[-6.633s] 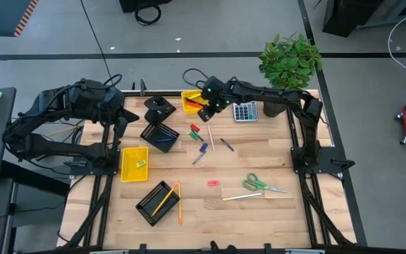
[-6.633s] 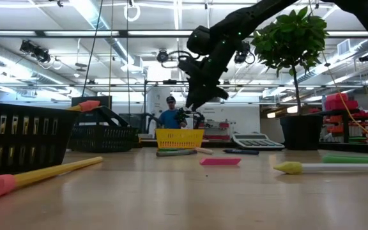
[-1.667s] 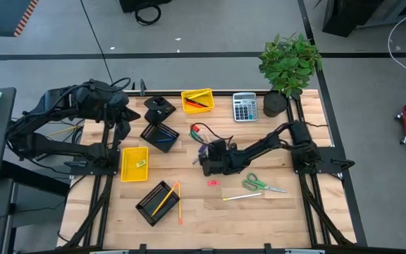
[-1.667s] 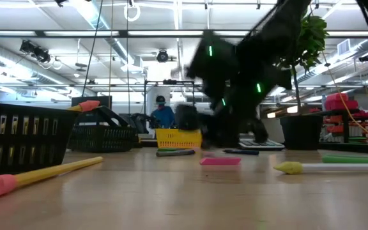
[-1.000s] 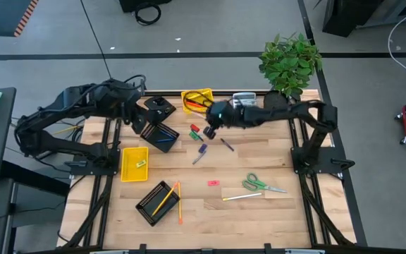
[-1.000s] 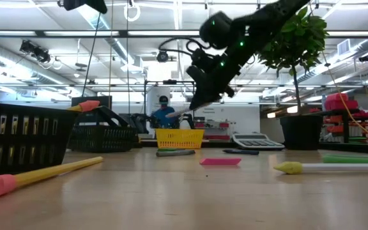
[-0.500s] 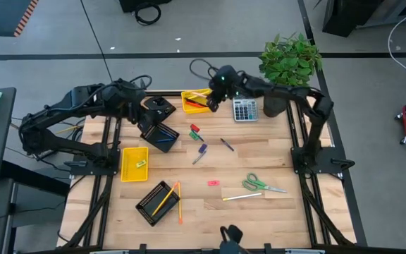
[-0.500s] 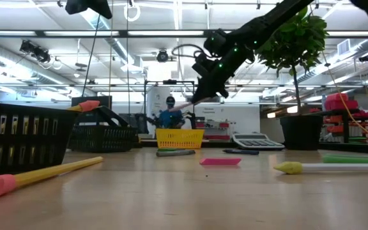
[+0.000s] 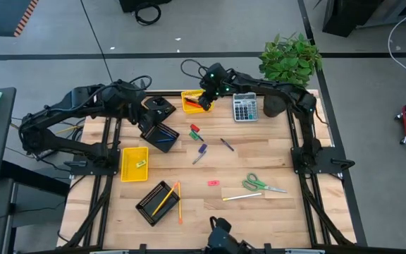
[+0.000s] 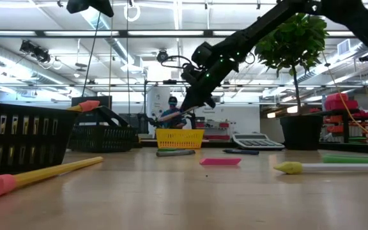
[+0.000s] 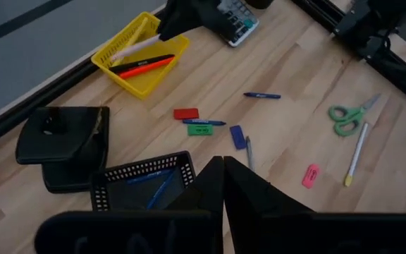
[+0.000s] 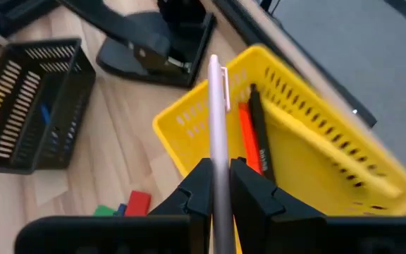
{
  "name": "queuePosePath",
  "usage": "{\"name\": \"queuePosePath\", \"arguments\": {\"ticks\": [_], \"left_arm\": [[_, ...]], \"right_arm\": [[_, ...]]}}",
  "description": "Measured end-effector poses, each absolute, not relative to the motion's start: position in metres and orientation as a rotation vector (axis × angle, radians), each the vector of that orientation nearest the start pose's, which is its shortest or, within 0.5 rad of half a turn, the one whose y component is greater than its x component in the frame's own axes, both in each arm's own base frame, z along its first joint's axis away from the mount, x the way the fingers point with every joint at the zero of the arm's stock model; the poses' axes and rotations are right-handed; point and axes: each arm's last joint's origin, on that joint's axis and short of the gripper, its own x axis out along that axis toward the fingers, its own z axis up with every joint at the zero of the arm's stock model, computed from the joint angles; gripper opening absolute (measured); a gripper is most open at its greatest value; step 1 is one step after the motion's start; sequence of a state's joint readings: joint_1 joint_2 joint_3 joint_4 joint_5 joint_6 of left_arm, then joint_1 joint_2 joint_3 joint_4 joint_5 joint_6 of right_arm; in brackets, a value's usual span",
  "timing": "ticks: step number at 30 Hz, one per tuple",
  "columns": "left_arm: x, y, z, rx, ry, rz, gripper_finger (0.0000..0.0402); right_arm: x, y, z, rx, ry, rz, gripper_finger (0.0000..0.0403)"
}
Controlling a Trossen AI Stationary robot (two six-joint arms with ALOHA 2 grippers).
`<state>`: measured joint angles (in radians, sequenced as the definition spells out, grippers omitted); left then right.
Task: Sort crayons/erasers/pens/pencils in bins
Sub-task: Put the light pink pen into the top yellow basket, then put the white pencil into the bottom black basket
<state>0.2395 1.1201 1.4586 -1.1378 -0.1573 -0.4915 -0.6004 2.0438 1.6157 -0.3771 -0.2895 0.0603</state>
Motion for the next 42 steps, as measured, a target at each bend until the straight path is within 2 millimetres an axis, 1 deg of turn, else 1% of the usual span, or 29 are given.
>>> {"name": "queuePosePath", "arguments": {"ticks": [3,5,11,14,19,23,29,32,37,42], "left_arm": [[0.178,0.044,0.410,-0.482,0.701,0.542,0.0021],[0.179,0.041,0.410,-0.476,0.704,0.528,0.0023],[0.180,0.036,0.410,-0.456,0.712,0.498,0.0017],[0.180,0.035,0.410,-0.429,0.719,0.482,0.0013],[0.181,0.032,0.410,-0.399,0.728,0.457,0.0018],[0.181,0.028,0.410,-0.391,0.731,0.438,0.0022],[0.182,0.019,0.410,-0.377,0.740,0.392,0.0013],[0.183,0.015,0.410,-0.370,0.739,0.374,0.0012],[0.186,0.015,0.413,-0.367,0.695,0.359,0.0018],[0.185,0.015,0.413,-0.323,0.704,0.343,0.0013]], "right_arm": [[0.381,-0.251,0.211,0.428,0.757,-0.325,0.0047],[0.381,-0.252,0.206,0.434,0.765,-0.339,0.0047],[0.382,-0.253,0.200,0.441,0.780,-0.350,0.0047],[0.382,-0.253,0.199,0.455,0.788,-0.354,0.0047],[0.382,-0.252,0.199,0.541,0.776,-0.400,0.0047],[0.384,-0.250,0.199,0.541,0.779,-0.417,0.0047],[0.383,-0.250,0.198,0.567,0.785,-0.428,0.0048],[0.383,-0.250,0.198,0.574,0.788,-0.431,0.0063],[0.384,-0.248,0.198,0.573,0.790,-0.459,0.0110],[0.388,-0.242,0.198,0.586,0.787,-0.477,0.0147]]}}
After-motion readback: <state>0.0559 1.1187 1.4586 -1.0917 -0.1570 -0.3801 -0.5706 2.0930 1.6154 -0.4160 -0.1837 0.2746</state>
